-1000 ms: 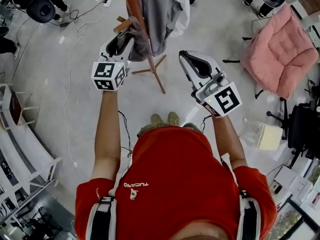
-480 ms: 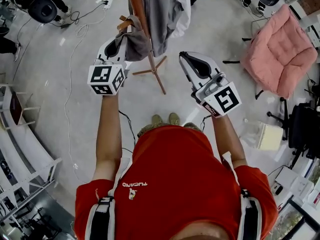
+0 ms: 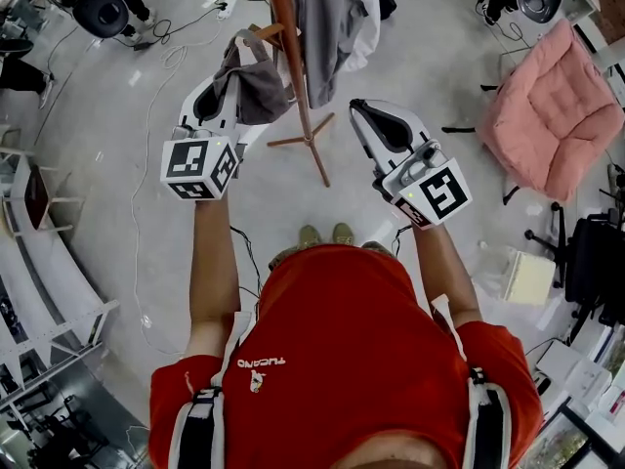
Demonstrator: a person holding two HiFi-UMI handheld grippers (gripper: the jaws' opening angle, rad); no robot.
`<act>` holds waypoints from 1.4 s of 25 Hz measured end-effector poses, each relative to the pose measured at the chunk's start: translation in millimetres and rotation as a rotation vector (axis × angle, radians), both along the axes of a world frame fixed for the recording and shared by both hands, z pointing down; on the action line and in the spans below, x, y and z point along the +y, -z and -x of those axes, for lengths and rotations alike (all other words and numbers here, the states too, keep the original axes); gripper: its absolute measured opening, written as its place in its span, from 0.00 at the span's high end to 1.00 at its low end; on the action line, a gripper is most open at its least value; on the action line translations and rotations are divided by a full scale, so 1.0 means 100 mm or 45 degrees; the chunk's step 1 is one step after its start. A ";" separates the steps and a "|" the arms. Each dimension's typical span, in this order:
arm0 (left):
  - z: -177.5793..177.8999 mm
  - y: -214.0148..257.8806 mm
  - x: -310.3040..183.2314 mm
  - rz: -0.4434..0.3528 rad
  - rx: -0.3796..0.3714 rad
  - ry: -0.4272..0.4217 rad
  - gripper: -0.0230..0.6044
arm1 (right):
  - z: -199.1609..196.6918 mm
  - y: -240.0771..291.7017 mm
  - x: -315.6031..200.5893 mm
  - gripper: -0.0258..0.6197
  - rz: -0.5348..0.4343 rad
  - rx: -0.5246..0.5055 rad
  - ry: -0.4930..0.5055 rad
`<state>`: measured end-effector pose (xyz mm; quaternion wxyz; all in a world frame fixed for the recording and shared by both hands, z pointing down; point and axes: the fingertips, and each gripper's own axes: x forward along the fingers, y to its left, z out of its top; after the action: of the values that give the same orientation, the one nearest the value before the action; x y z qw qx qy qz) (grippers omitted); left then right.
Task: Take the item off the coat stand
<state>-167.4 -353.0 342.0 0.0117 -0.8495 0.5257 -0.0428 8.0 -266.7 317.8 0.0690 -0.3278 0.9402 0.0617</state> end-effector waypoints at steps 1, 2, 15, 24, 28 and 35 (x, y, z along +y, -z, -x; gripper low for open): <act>0.02 0.02 0.07 -0.005 0.006 0.008 0.94 | 0.01 0.01 0.03 0.92 -0.004 -0.007 0.005; 0.04 0.04 0.15 -0.011 0.012 0.012 0.94 | 0.01 0.02 0.06 0.92 -0.008 -0.013 0.010; -0.09 0.33 0.94 -0.042 0.077 -0.065 0.94 | 0.00 0.14 0.26 0.92 -0.042 -0.105 0.047; -0.28 0.35 1.09 -0.037 0.075 -0.120 0.94 | -0.06 0.13 0.32 0.92 -0.057 -0.101 0.003; -0.36 0.41 1.10 -0.042 0.076 -0.139 0.94 | -0.10 0.16 0.34 0.92 -0.062 -0.103 0.003; -0.45 0.47 1.11 -0.053 0.079 -0.166 0.94 | -0.14 0.19 0.36 0.92 -0.076 -0.100 -0.003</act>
<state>-122.4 -242.1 295.1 0.0157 -0.8824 0.4702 -0.0047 21.5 -230.4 298.4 0.1155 -0.3287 0.9342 0.0768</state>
